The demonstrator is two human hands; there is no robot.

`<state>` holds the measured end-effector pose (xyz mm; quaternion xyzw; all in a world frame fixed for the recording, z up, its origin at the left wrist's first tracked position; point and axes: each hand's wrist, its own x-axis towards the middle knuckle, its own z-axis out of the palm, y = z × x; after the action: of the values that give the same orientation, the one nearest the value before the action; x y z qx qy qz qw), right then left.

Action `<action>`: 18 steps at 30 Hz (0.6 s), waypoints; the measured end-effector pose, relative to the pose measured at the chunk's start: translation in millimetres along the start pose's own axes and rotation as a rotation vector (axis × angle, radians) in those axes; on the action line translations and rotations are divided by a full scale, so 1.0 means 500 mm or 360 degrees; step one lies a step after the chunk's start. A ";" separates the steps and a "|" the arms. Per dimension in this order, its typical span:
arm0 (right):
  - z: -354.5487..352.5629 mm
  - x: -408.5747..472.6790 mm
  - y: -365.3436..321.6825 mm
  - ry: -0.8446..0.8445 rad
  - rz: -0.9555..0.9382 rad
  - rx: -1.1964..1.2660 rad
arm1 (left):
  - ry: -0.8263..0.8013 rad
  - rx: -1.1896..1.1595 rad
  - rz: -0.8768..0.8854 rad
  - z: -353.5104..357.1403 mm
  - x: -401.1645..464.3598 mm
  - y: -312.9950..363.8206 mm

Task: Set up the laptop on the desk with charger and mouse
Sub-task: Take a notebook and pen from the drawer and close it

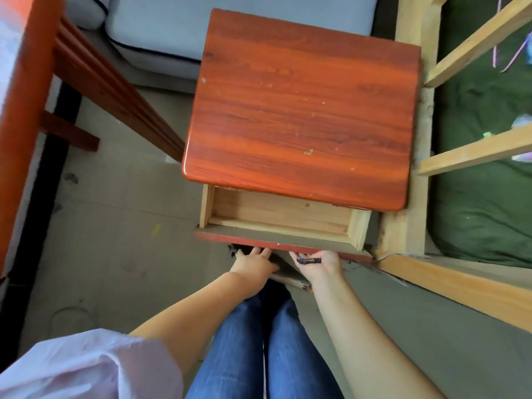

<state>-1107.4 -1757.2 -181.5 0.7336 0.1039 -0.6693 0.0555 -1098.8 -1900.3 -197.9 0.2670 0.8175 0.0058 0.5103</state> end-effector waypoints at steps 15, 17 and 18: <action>0.143 -0.077 -0.077 -0.0348 -0.0064 0.0133 | 0.0235 0.0145 -0.0048 -0.205 0.037 -0.027; 0.147 -0.072 -0.078 -0.0329 -0.0042 0.0142 | 0.0238 0.0136 -0.0072 -0.204 0.042 -0.024; 0.146 -0.071 -0.076 -0.0324 -0.0045 0.0135 | 0.0210 0.0140 -0.0078 -0.200 0.042 -0.020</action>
<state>-1190.0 -1738.9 -151.3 0.6620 0.0797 -0.7448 0.0252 -1194.0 -1873.1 -170.3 0.2682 0.8551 -0.0249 0.4430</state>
